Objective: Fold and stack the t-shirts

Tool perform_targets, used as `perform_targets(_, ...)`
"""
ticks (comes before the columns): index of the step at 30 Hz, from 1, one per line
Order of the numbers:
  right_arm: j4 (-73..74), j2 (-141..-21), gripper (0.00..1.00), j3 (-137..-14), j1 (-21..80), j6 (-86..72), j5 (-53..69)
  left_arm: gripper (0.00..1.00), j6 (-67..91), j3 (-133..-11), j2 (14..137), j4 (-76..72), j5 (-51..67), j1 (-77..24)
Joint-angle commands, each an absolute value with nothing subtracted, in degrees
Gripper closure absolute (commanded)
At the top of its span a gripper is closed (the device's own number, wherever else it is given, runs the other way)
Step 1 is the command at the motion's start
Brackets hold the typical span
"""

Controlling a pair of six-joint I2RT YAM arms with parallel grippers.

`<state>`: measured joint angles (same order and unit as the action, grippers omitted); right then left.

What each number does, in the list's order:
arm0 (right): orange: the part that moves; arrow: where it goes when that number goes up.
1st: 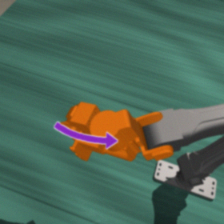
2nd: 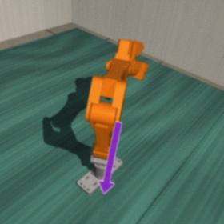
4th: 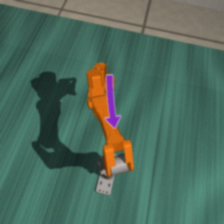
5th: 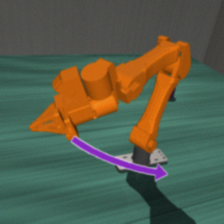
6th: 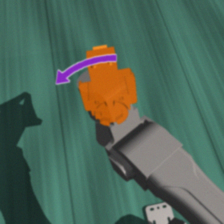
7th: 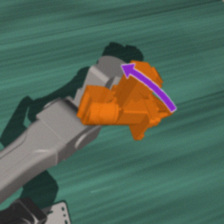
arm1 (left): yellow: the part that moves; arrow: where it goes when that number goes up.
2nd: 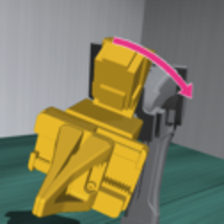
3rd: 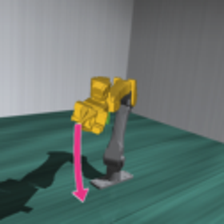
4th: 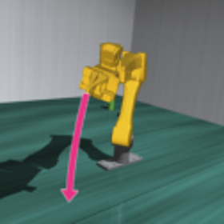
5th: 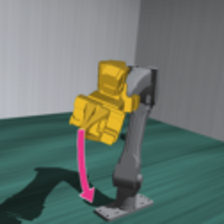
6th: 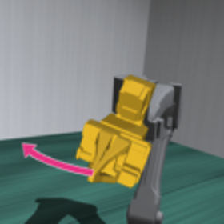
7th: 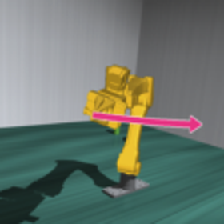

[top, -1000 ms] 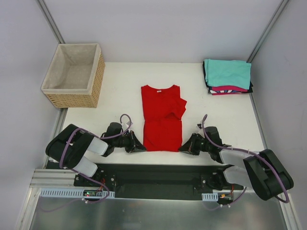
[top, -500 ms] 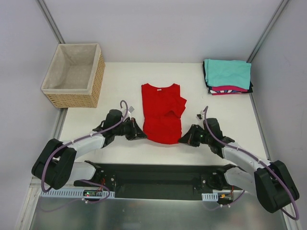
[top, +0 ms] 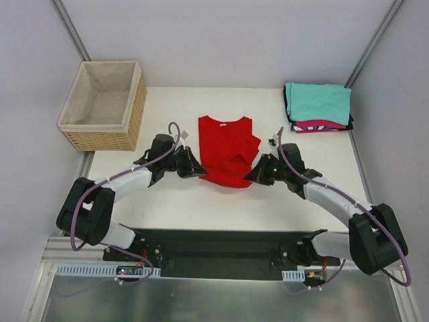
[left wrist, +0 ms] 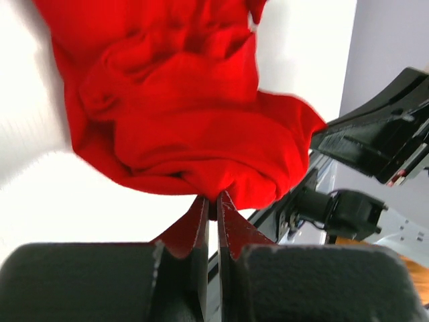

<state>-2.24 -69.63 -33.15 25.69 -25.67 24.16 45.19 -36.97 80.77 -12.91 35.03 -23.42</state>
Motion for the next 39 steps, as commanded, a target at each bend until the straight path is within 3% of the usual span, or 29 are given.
perform_targets(1, -2.29, -73.03, 0.99, -39.89, 25.23, -23.91, 23.82, 1.00, 44.56, -43.50, 83.05, -13.10, 34.02, -21.97)
perform_targets(15, -0.26, -80.24, 0.99, -54.22, 20.75, -22.85, 26.37, 1.00, 44.21, -62.04, 91.14, -7.21, 36.30, -20.39)
perform_targets(39, 5.80, -99.40, 0.99, -78.83, 14.94, -23.20, 31.38, 1.00, 44.30, -75.39, 100.19, -3.96, 37.18, -15.91)
